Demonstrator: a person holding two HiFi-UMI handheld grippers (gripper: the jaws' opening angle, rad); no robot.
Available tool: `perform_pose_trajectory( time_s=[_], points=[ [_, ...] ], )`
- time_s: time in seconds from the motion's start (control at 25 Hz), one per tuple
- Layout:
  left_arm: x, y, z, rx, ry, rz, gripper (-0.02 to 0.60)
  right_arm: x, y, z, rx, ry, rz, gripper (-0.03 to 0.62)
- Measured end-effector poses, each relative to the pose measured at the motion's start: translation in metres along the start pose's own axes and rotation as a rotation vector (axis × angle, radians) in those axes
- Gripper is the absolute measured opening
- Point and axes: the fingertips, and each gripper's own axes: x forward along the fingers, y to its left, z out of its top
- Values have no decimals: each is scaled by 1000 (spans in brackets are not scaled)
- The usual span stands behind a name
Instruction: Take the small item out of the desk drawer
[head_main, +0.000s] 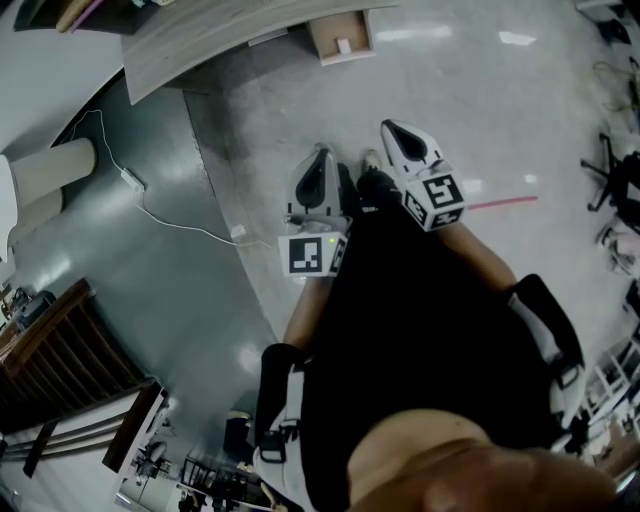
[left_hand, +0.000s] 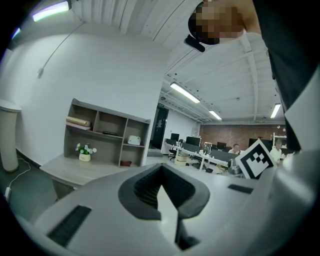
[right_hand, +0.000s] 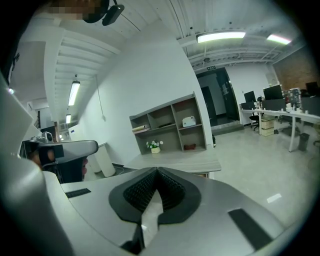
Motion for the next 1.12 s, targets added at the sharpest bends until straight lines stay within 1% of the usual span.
perform_pose_trajectory(
  time_s=[0.16, 0.28, 0.6, 0.8, 1.04, 1.12],
  points=[
    [23, 14, 1, -6, 1, -13, -3, 23, -11, 3, -1, 10, -18, 0],
    [47, 25, 1, -13, 12, -39, -3, 42, -22, 6, -4, 18, -42, 0],
    [109, 79, 15, -25, 36, -104, -3, 114, -40, 16, 22, 43, -109, 0],
    [148, 112, 15, -41, 73, -143, -3, 167, -56, 12, 35, 78, -146, 0],
    [188, 143, 17, -71, 99, -155, -3, 226, -82, -3, 57, 130, -186, 0],
    [199, 151, 18, -77, 95, -158, -3, 245, -90, -11, 65, 152, -192, 0]
  ],
)
